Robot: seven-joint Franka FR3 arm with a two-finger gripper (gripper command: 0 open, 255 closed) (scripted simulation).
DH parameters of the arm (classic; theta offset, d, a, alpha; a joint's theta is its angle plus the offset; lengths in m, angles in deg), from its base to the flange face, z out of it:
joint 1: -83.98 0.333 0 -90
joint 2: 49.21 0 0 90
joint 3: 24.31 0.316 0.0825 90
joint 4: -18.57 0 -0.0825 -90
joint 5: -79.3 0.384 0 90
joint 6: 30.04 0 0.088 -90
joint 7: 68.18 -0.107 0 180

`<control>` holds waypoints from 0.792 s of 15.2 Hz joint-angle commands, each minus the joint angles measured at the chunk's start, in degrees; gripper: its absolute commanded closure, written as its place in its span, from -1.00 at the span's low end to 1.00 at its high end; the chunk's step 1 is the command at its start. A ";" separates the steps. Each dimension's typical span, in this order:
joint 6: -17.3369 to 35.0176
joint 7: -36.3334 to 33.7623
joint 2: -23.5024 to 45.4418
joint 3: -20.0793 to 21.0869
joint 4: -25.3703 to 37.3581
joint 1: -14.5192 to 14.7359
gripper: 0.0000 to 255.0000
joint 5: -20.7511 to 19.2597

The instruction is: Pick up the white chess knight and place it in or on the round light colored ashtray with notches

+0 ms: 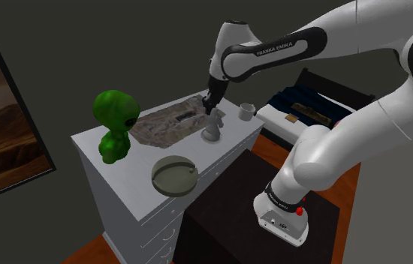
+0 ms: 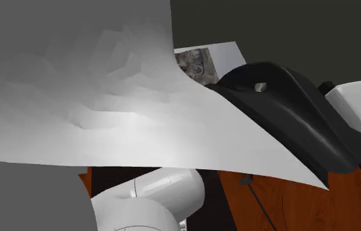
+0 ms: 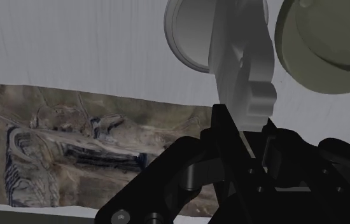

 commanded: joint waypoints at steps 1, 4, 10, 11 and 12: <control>-1.07 -3.08 -0.43 2.37 0.44 1.44 1.00 0.97; -1.90 -7.39 0.16 5.71 1.59 3.63 1.00 2.48; -3.46 -15.72 3.19 12.02 5.77 7.66 1.00 5.10; -3.73 -17.09 3.90 13.02 6.69 8.27 1.00 5.44; -4.00 -18.44 4.68 14.00 7.69 8.86 1.00 5.75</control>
